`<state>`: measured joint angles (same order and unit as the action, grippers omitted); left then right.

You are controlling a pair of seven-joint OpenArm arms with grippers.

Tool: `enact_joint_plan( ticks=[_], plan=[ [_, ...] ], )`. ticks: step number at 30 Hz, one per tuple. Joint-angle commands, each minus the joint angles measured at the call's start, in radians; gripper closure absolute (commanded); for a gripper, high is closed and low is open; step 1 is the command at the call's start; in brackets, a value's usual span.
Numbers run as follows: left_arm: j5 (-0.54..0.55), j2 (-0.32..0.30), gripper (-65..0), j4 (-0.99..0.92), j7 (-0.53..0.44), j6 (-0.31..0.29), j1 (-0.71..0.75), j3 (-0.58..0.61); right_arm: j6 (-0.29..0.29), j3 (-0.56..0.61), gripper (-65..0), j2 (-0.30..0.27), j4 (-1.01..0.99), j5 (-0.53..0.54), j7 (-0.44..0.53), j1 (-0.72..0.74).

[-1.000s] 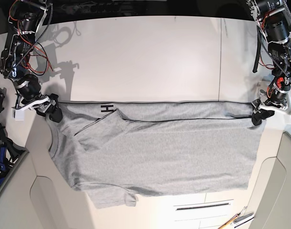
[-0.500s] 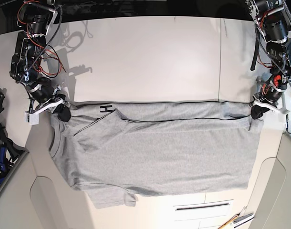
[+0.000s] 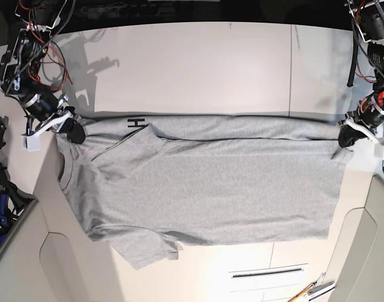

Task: Fold the T-shirt properly
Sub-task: 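Drag the folded shirt with both grippers, then release and withdraw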

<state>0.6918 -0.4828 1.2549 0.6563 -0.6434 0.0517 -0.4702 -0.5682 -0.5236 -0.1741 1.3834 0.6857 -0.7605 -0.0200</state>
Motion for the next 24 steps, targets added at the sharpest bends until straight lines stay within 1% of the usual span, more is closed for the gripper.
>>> enact_joint_plan(
  ticks=[1,8,11,14,16,21,24],
  plan=[
    [0.015,-0.031,0.0,0.045,-0.019,-0.005,0.011,-0.005,-0.013,-0.004,0.0,-0.013,0.045,0.034,0.02,-0.009],
    [0.016,-0.032,0.0,0.23,-0.016,-0.003,0.223,-0.023,-0.012,-0.019,0.0,-0.042,0.203,0.067,0.018,-0.206],
    [0.016,-0.033,0.0,0.286,-0.012,0.008,0.296,-0.04,-0.013,-0.035,0.0,-0.048,0.255,0.076,0.017,-0.274],
    [0.064,-0.032,0.0,0.342,0.027,0.011,0.366,-0.063,-0.013,-0.057,0.0,-0.058,0.293,0.11,0.011,-0.331],
    [0.101,-0.032,0.0,0.383,0.049,0.011,0.417,-0.069,-0.013,-0.072,0.0,-0.067,0.308,0.119,0.005,-0.361],
    [0.101,-0.032,0.0,0.488,0.052,0.011,0.526,-0.071,-0.013,-0.101,0.0,-0.101,0.319,0.142,-0.011,-0.41],
    [0.101,-0.032,0.0,0.515,0.052,0.011,0.568,-0.075,-0.013,-0.119,0.0,-0.125,0.319,0.153,-0.029,-0.431]
  ],
)
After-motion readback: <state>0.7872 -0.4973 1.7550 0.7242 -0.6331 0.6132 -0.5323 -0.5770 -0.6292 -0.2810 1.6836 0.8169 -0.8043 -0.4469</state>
